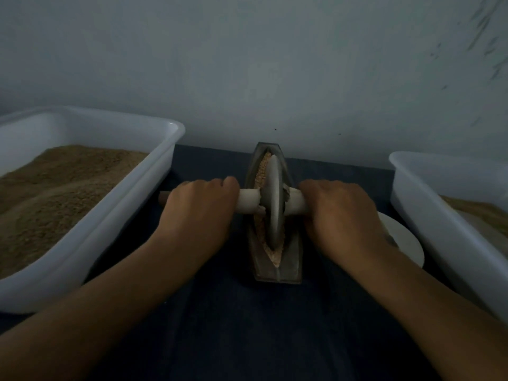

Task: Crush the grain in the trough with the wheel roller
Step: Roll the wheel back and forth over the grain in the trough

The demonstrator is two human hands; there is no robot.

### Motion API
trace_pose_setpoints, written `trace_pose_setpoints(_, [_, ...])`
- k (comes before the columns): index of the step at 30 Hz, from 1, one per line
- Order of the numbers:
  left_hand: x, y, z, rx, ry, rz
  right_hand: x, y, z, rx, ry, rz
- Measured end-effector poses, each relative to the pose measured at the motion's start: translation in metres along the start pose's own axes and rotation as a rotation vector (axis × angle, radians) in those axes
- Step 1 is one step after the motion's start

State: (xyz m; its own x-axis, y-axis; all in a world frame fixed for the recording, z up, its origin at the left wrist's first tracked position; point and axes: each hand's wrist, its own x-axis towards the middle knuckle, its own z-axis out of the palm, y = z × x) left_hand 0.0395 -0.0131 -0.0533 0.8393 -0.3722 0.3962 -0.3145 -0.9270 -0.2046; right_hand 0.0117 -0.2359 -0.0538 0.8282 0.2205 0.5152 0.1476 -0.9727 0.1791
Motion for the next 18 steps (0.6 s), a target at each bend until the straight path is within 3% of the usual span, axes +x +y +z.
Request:
trace_pose_setpoints(9, [0.060,-0.001,0.023,-0.003,-0.080,-0.006,0.047,0.018,0.033,-0.125,-0.103,0.050])
trace_pose_setpoints(18, [0.109,-0.002,0.032,-0.001,-0.022,-0.035,0.110,0.043,0.056,0.026,-0.484,0.188])
